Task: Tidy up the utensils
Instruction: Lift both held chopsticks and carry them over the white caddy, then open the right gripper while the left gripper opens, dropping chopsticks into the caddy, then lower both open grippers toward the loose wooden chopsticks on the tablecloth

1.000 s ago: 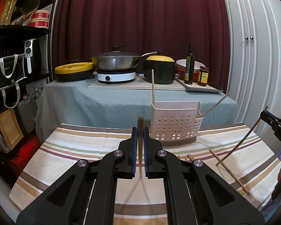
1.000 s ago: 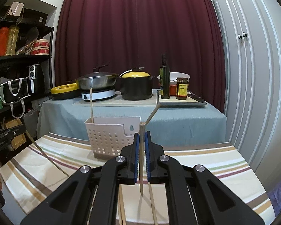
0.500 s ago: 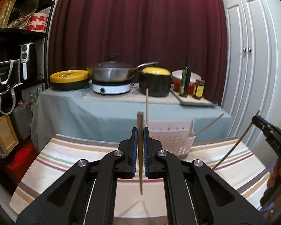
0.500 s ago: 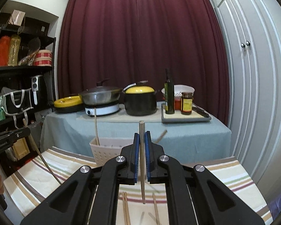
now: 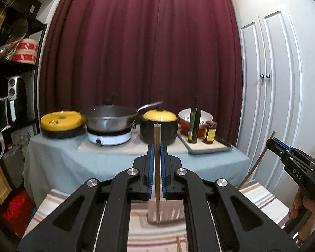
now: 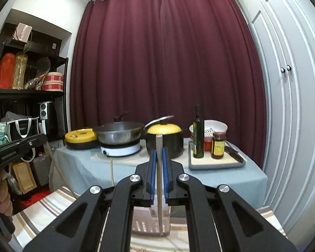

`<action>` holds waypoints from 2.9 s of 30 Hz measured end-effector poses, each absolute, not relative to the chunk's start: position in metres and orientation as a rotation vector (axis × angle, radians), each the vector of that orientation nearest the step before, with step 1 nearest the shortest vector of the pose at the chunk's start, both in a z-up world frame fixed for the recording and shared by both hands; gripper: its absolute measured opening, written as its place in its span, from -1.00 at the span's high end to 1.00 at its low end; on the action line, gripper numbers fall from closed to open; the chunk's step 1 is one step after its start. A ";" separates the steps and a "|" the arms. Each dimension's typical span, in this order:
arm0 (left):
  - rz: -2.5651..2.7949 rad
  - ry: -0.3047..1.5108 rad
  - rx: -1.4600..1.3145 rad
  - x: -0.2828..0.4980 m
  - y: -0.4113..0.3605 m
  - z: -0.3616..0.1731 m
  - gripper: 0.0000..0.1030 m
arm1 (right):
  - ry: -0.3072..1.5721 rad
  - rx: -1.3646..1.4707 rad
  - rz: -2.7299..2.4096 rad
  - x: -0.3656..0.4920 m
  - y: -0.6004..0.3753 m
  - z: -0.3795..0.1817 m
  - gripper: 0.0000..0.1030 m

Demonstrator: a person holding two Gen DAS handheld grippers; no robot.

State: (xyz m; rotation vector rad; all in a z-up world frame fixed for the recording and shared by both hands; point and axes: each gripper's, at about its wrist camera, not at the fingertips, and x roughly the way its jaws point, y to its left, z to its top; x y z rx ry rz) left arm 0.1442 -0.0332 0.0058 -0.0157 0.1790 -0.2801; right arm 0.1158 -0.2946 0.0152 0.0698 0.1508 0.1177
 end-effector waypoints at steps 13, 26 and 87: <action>-0.273 0.168 -0.008 0.212 -0.055 0.015 0.87 | 0.092 0.068 0.145 0.175 -0.286 0.028 0.87; -0.276 0.254 -0.010 0.258 -0.056 -0.023 0.87 | 0.079 0.067 0.147 0.238 -0.276 -0.002 0.87; -0.269 0.573 0.084 0.077 -0.031 -0.217 0.09 | 0.587 0.063 0.149 0.026 -0.284 -0.205 0.36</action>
